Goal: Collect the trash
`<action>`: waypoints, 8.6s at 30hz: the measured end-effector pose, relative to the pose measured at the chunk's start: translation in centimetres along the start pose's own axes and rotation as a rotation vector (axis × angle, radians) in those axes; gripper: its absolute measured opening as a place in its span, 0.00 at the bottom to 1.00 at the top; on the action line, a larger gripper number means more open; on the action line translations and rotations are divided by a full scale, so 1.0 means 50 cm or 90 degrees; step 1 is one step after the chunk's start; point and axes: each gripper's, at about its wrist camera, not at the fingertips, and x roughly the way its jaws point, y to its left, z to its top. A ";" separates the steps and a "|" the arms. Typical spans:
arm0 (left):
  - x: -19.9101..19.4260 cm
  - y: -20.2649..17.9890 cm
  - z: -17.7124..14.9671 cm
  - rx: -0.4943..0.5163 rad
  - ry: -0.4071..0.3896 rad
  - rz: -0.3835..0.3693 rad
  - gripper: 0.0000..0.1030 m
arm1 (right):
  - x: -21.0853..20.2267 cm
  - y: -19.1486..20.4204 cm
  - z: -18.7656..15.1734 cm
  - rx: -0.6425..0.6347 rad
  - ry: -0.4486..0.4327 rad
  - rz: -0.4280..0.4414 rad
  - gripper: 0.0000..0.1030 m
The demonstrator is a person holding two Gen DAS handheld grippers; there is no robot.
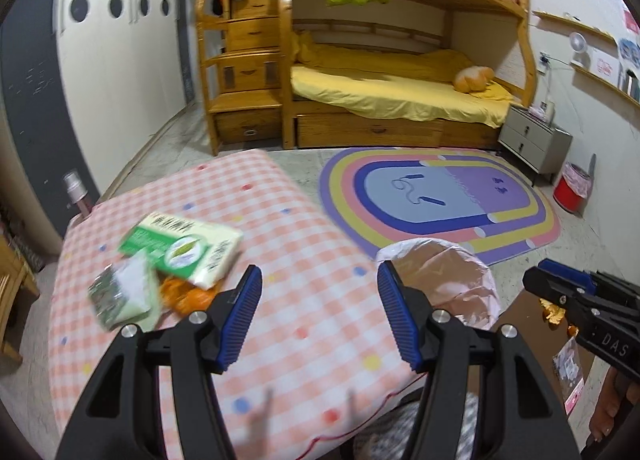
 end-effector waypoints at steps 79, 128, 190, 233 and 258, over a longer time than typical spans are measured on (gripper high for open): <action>-0.012 0.424 -0.153 -0.141 0.095 0.164 0.73 | 0.168 0.417 0.005 -0.219 0.078 0.170 0.00; -0.040 0.346 -0.196 -0.108 0.147 0.156 0.72 | 0.126 0.271 -0.037 -0.162 0.088 0.124 0.42; -0.010 0.283 -0.175 -0.146 0.106 0.133 0.52 | 0.144 0.231 -0.074 -0.157 0.122 0.084 0.73; -0.031 -0.041 -0.008 0.061 0.006 -0.111 0.53 | -0.055 0.007 0.081 -0.004 -0.063 -0.026 0.01; 0.260 -0.352 0.039 0.214 0.079 -0.211 0.62 | 0.133 -0.270 0.059 0.101 0.043 -0.131 0.06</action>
